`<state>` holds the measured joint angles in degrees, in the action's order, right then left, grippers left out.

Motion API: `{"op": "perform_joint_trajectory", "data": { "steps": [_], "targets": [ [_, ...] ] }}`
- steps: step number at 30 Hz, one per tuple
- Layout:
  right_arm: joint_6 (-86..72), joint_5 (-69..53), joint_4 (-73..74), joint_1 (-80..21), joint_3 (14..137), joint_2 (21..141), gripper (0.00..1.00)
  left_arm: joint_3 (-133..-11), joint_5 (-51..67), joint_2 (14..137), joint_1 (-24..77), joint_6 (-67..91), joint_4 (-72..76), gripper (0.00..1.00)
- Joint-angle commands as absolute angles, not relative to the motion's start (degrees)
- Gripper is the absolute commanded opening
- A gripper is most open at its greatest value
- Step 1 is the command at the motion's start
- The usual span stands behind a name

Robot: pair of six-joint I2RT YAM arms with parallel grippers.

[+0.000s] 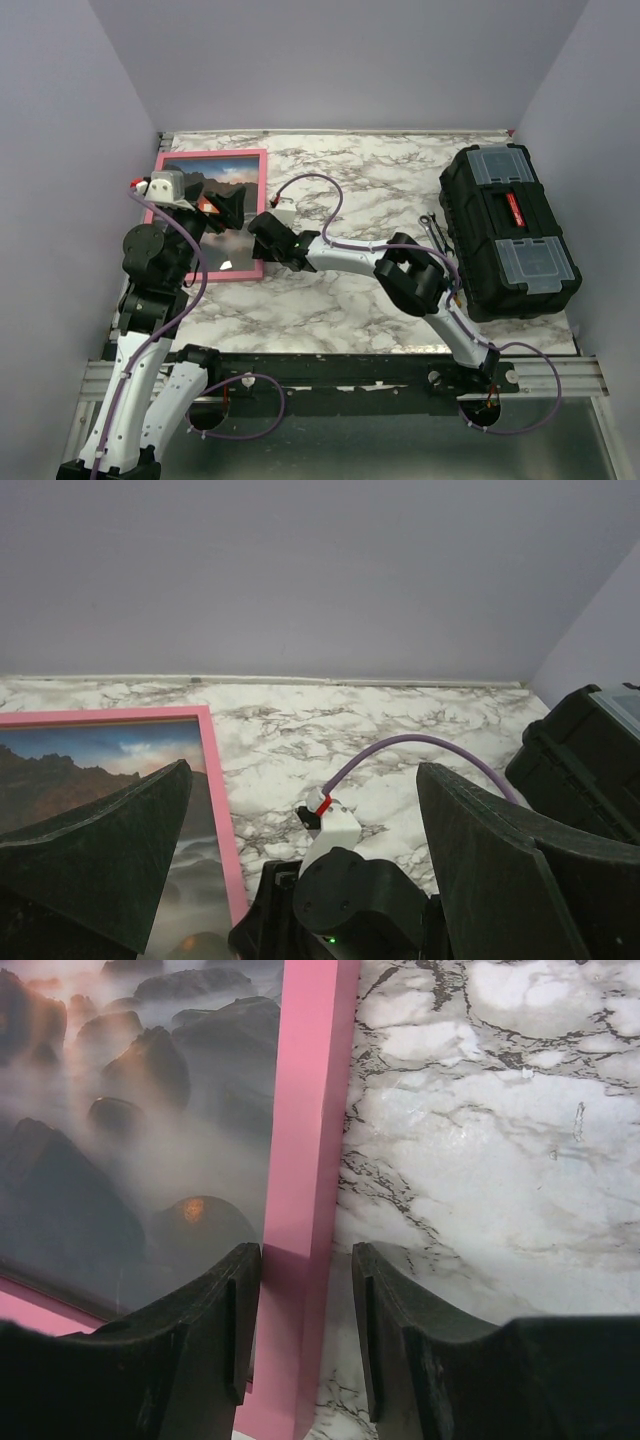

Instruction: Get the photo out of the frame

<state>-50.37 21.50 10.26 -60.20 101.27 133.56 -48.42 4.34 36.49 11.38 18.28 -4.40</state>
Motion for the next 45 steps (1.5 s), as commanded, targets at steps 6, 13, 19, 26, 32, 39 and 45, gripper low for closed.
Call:
{"op": "perform_joint_trajectory", "data": {
  "steps": [6, 13, 19, 26, 32, 39, 45],
  "targets": [
    [-47.95, 21.07, 9.76, -60.3, 102.8, 136.27, 0.38, -49.79, 5.44, 37.02, 11.69, 18.76, -4.13, 0.99],
    [-46.04, 22.86, 11.72, -60.29, 102.48, 135.95, 0.1, -49.76, 4.75, 38.2, 11.69, 19.85, -4.32, 0.98],
    [-45.37, 24.83, 6.01, -60.29, 89.47, 126.64, 0.01, -52.15, 0.88, 44.44, 12.25, 24.16, -8.29, 0.95],
    [-44.08, 24.98, -5.6, -59.99, 70.43, 113.77, 0.01, -58.84, 6.16, 60.14, 12.3, 31.32, -17.69, 0.91],
    [-42.79, 26.26, -8.34, -59.79, 62.07, 105.82, 0.01, -62.39, 16.07, 74.01, 12.3, 35.73, -19.83, 0.82],
    [-40.22, 26.83, -10.04, -59.77, 59.29, 100.74, 0.01, -66.23, 22.62, 84.49, 14.21, 38.21, -19.9, 0.74],
    [-37.97, 26.28, -9.41, -59.78, 60.24, 98.51, 0.01, -69.82, 22.53, 90.42, 16.34, 36.69, -23.02, 0.62]
  ]
}}
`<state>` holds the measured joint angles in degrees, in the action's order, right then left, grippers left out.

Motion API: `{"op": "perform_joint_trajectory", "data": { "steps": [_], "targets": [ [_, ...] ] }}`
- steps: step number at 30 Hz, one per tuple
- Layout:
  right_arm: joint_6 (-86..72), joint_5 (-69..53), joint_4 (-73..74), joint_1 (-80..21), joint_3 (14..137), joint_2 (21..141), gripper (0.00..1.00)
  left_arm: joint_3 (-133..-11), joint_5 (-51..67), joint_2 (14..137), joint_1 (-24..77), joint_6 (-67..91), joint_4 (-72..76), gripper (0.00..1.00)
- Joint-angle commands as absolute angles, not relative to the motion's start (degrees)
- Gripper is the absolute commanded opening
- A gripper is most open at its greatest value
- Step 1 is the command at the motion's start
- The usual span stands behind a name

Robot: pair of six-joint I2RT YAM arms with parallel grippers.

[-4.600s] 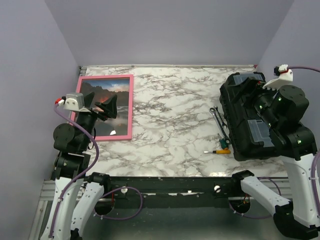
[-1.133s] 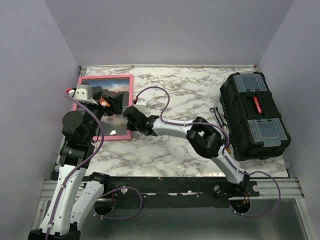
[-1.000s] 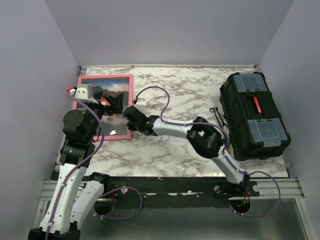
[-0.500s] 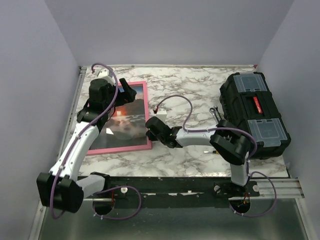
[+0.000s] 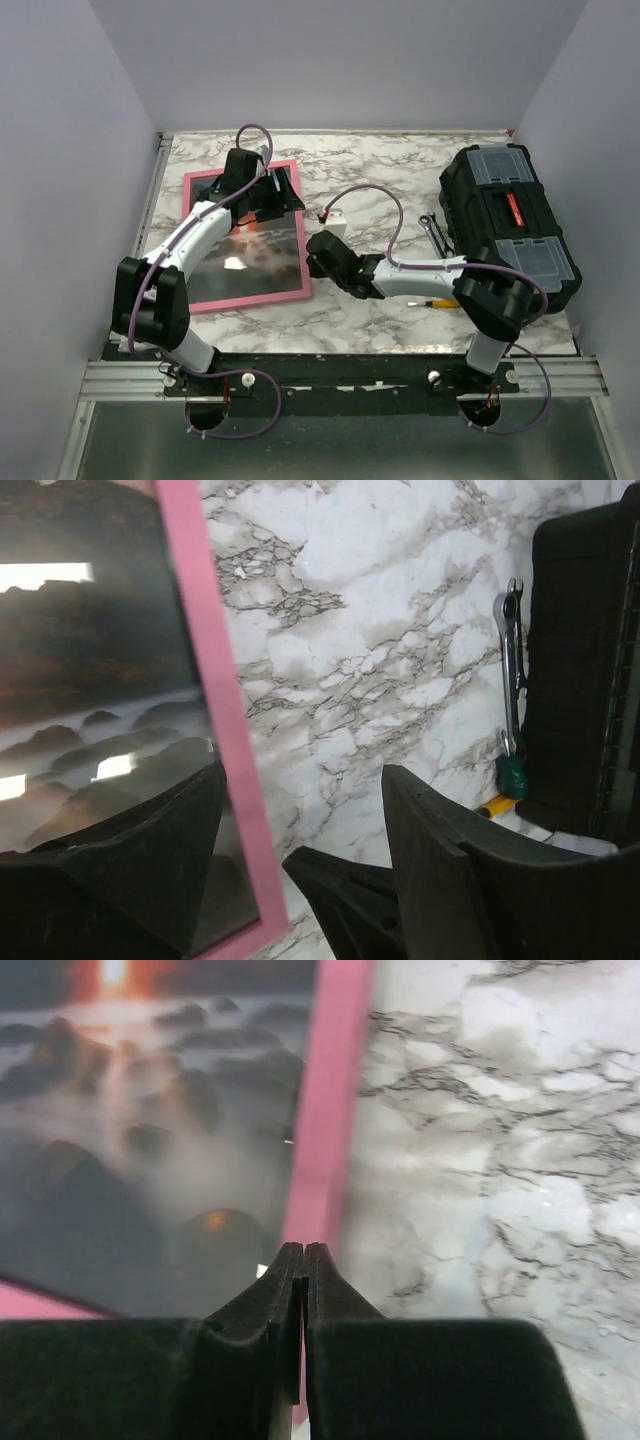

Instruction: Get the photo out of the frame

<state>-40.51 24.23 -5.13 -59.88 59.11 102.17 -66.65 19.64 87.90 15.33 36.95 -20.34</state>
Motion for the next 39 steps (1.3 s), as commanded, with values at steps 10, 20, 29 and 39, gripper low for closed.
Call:
{"op": "perform_joint_trajectory", "data": {
  "steps": [10, 20, 29, 39],
  "targets": [
    [-39.97, 25.77, -3.61, -59.66, 63.72, 99.16, 0.01, -65.2, 17.23, 74.62, 16.15, 31.62, -23.33, 0.74],
    [-42.07, 20.37, 20.57, -59.55, 74.95, 107.51, 0.68, -49.77, 10.92, 45.89, 15.38, 39.59, -25.92, 0.83],
    [-42.7, 18.15, 18.61, -59.38, 76.02, 111.33, 0.57, -31.7, 21.0, 27.28, 15.38, 51.97, -23.89, 0.83],
    [-42.81, 15.36, 15.12, -58.98, 75.57, 113.7, 0.49, -22.13, 24.86, 18.64, 15.38, 59.81, -21.15, 0.89]
  ]
}}
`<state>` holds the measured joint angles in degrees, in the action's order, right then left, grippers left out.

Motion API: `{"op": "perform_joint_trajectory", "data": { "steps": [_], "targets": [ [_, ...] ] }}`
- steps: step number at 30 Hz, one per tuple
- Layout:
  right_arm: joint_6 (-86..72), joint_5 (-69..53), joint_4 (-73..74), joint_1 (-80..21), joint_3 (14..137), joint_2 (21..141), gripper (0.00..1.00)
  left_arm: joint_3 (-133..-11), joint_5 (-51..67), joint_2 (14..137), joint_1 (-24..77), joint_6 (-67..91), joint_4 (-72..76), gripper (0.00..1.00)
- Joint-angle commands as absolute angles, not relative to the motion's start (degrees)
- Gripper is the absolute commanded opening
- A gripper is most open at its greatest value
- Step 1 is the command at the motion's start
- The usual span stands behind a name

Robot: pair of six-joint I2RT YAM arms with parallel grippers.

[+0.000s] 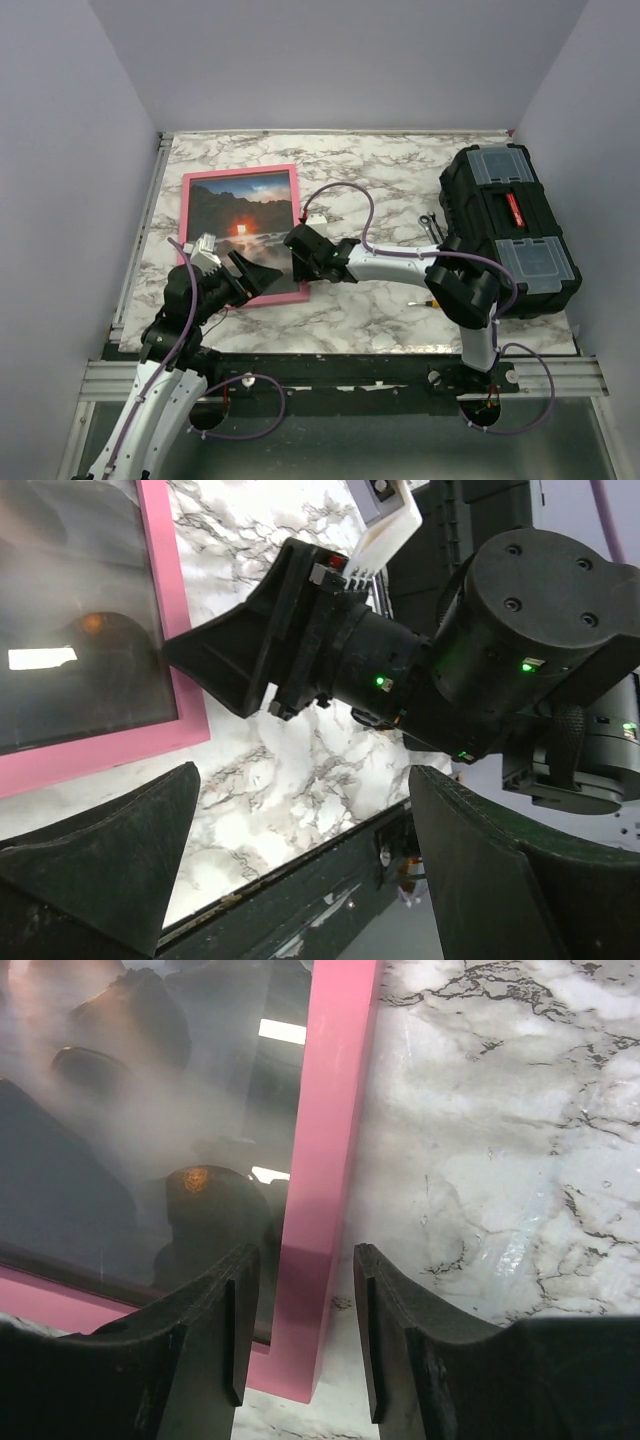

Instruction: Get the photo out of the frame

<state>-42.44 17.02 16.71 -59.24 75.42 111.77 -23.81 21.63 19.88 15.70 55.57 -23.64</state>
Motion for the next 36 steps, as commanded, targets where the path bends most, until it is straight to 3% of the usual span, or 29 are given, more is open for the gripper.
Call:
{"op": "perform_joint_trajectory", "data": {
  "steps": [1, 4, 11, 17, 27, 36],
  "targets": [
    [-42.82, 15.38, 15.07, -59.04, 75.58, 113.88, 0.49, -21.64, 24.96, 18.4, 15.38, 60.42, -21.2, 0.89],
    [-43.04, 15.4, 14.43, -58.9, 75.11, 114.25, 0.47, -20.29, 24.05, 16.76, 15.38, 63.01, -21.84, 0.9],
    [-44.51, 15.48, 13.58, -58.89, 74.01, 113.1, 0.21, -20.61, 14.81, 13.74, 15.39, 68.33, -31.29, 0.96],
    [-47.23, 14.51, 19.27, -58.36, 78.05, 110.07, 0.01, -18.27, 14.65, 12.63, 15.47, 75.26, -30.78, 0.99],
    [-53.18, 3.8, 18.68, -53.88, 79.87, 108.26, 0.01, -7.28, 20.69, 7.58, 15.47, 90.32, -22.25, 0.99],
    [-58.05, 0.44, 16.73, -53.02, 80.79, 107.58, 0.01, -5.27, 19.47, 7.21, 15.47, 91.05, -22.06, 0.99]
  ]
}}
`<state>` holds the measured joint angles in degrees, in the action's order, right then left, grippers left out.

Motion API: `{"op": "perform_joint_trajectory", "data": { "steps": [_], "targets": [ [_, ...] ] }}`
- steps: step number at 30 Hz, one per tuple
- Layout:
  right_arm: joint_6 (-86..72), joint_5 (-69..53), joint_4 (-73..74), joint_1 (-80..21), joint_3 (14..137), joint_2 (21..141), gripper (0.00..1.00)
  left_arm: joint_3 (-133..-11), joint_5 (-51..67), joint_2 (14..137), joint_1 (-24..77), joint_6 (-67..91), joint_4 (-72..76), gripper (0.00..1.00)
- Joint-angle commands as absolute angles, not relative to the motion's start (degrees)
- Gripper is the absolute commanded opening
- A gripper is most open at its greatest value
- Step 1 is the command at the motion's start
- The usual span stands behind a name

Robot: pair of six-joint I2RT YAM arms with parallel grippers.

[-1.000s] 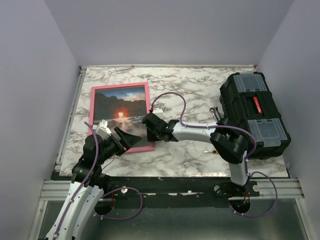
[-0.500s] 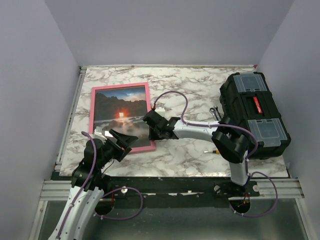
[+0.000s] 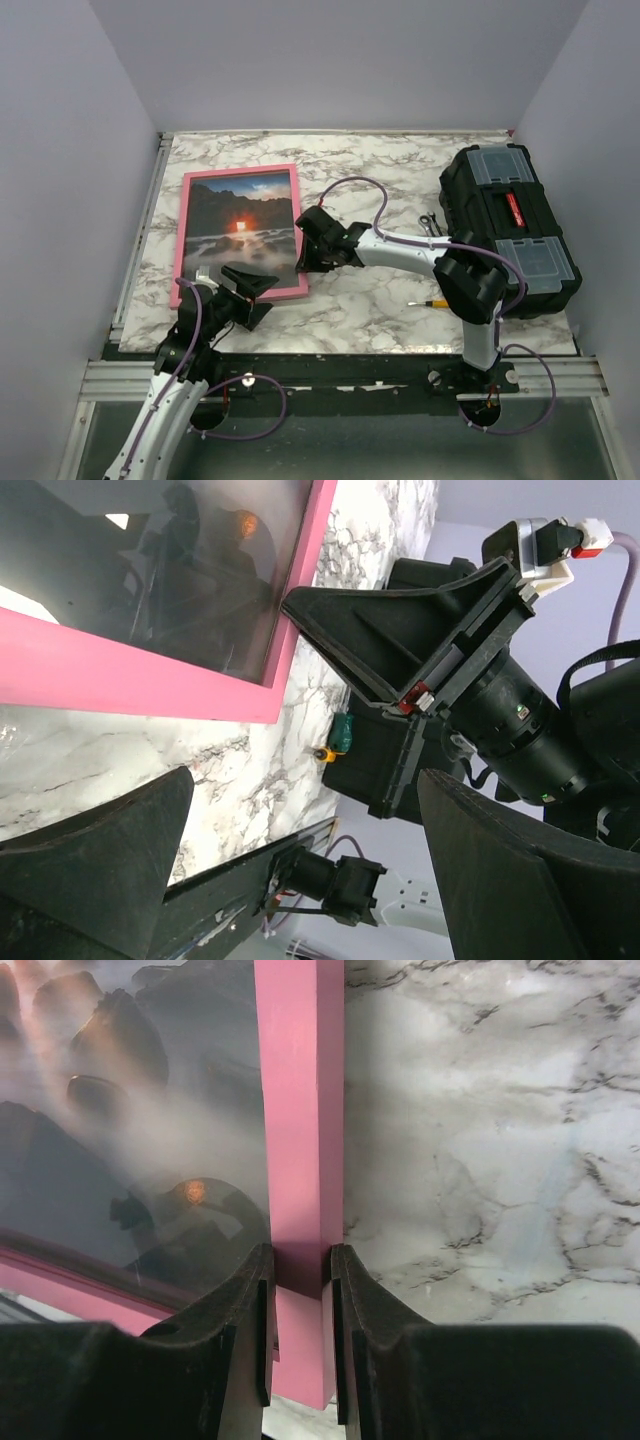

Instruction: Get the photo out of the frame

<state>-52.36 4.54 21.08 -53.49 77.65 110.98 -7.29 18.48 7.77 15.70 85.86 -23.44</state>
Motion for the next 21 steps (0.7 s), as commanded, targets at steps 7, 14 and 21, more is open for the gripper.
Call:
{"op": "perform_joint_trajectory", "data": {
  "steps": [7, 14, 21],
  "targets": [
    [-60.15, -1.91, 16.48, -52.5, 82.35, 107.36, 0.01, -6.84, 14.58, 6.65, 15.56, 88.92, -28.06, 0.99],
    [-62.24, -3.44, 15.42, -52.04, 82.15, 107.69, 0.01, -5.32, 12.34, 10.77, 15.56, 88.65, -23.73, 0.97],
    [-64.37, -4.72, 14.07, -51.95, 81.74, 107.32, 0.01, -1.99, 7.93, 8.29, 15.64, 90.63, -17.49, 0.9]
  ]
}}
